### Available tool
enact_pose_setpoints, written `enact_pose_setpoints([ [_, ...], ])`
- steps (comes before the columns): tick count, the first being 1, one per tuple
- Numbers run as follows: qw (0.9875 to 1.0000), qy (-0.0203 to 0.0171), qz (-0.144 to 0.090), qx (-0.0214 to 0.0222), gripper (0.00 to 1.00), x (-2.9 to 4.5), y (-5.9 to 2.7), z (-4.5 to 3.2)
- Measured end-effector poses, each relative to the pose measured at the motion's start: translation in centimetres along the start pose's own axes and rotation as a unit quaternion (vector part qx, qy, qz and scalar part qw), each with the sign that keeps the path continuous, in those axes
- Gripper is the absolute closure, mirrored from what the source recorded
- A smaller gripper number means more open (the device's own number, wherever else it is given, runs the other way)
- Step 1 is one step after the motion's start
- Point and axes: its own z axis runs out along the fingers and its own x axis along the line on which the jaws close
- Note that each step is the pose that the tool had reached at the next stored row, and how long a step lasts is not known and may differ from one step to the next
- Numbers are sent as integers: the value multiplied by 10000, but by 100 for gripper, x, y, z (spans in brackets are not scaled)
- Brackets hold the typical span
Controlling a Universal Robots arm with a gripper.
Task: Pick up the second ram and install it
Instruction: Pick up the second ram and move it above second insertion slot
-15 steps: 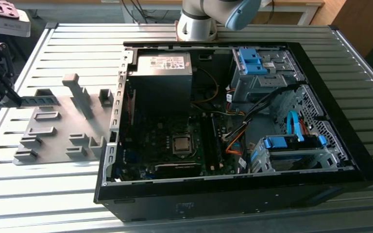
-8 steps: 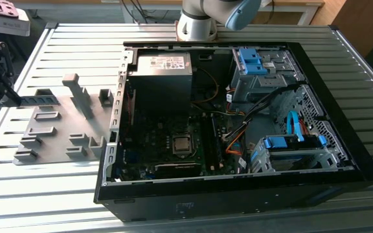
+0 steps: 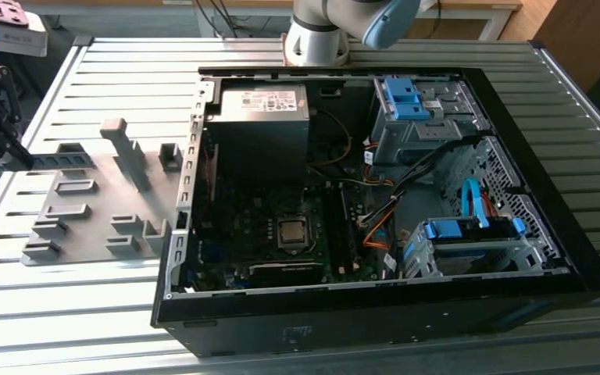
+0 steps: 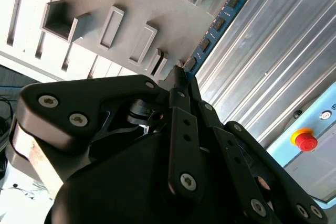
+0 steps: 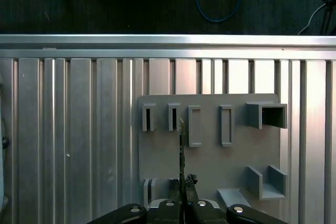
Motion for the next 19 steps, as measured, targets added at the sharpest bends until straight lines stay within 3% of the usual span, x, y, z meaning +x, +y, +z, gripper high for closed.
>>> enact_pose_setpoints([
  [19, 10000, 0, 0, 0, 86, 0, -1, -42],
])
